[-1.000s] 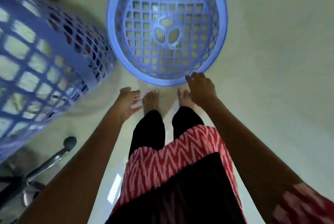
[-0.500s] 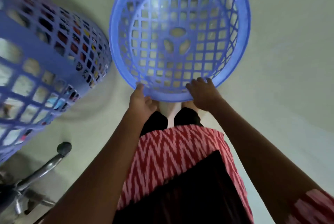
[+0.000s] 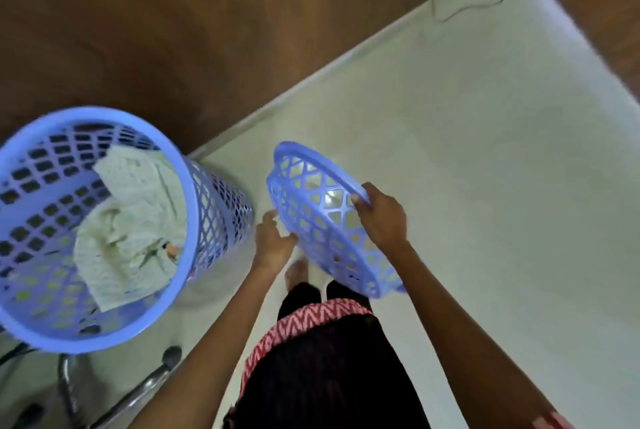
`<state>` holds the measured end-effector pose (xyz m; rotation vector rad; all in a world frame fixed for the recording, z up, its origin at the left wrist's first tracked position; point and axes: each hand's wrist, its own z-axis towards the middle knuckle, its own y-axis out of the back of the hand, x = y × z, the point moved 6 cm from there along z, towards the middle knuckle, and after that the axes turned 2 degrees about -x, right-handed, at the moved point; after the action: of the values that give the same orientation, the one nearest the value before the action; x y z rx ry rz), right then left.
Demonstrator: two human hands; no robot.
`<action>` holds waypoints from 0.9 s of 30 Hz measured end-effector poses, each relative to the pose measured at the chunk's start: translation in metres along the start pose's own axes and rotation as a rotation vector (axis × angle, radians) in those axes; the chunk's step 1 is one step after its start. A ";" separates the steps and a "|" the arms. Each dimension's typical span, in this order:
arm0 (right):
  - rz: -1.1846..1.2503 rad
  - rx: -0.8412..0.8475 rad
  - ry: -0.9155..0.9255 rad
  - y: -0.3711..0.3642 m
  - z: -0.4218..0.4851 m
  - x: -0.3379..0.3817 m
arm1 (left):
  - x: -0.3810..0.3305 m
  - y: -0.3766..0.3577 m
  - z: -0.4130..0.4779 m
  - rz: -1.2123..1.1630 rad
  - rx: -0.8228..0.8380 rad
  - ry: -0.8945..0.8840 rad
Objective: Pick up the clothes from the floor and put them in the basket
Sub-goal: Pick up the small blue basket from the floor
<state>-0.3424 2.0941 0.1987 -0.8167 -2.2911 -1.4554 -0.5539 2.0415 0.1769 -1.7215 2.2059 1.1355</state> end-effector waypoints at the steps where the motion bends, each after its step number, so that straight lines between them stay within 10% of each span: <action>1: 0.120 -0.053 -0.047 0.018 -0.010 -0.001 | -0.008 0.004 -0.012 0.046 0.039 -0.023; 14: 1.103 -0.392 -0.256 0.193 -0.063 -0.014 | -0.217 0.058 -0.113 0.398 0.099 -0.548; 27: 0.764 0.116 -0.098 0.072 -0.047 0.159 | -0.136 0.250 -0.108 0.424 -0.214 -0.309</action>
<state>-0.4267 2.1225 0.3566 -1.5236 -1.7687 -0.9351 -0.6890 2.0995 0.4433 -1.0564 2.3735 1.6533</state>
